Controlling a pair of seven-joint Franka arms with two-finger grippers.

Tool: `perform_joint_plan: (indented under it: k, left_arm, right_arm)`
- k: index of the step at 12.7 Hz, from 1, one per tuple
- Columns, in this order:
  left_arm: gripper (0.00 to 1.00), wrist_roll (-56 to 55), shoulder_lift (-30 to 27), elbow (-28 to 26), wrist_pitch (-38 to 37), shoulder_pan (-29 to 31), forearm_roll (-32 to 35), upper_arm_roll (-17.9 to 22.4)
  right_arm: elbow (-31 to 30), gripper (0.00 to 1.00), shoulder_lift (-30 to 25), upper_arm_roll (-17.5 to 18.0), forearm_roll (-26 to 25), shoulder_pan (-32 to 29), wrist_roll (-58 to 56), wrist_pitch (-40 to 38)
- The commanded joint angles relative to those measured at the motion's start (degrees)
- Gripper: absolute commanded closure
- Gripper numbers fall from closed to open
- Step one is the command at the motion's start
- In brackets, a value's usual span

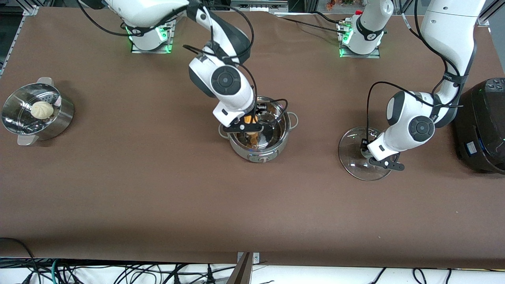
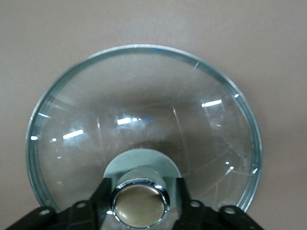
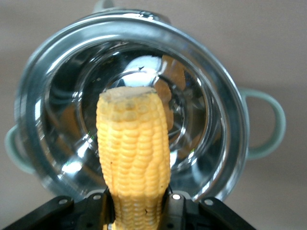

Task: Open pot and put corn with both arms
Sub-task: 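Set the lid on the table with the left gripper while the right gripper lowers corn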

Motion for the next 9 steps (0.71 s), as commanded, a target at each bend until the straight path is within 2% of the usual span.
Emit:
perform_joint_plan:
  k: [1, 3, 6, 7, 9]
  left_arm:
    - [0.0, 0.27, -10.03, 2.84, -11.73, -0.13, 1.51, -0.96]
    - [0.0, 0.27, -13.21, 11.7, -27.1, 0.13, 1.25, -3.24]
    - [0.0, -0.43, -14.37, 29.62, -47.77, -0.04, 0.63, -6.05]
    - [0.0, -0.44, -14.37, 33.59, -51.75, -0.04, 0.54, -6.5]
    - [0.0, 0.17, -15.42, 36.61, -53.19, 0.48, 0.54, -6.5]
  right_arm:
    - [2.71, 1.0, 4.24, 0.31, -2.11, 0.66, 0.62, 2.37]
    - [2.71, 1.0, 5.57, 0.13, -2.38, 1.27, 0.71, 3.61]
    - [2.63, 1.0, 5.93, -0.57, -2.47, 2.59, 1.24, 3.96]
    - [2.63, 1.0, 6.19, -0.92, -2.47, 2.77, 1.33, 3.96]
    - [2.63, 1.0, 6.97, -1.19, -2.47, 2.95, 1.33, 4.4]
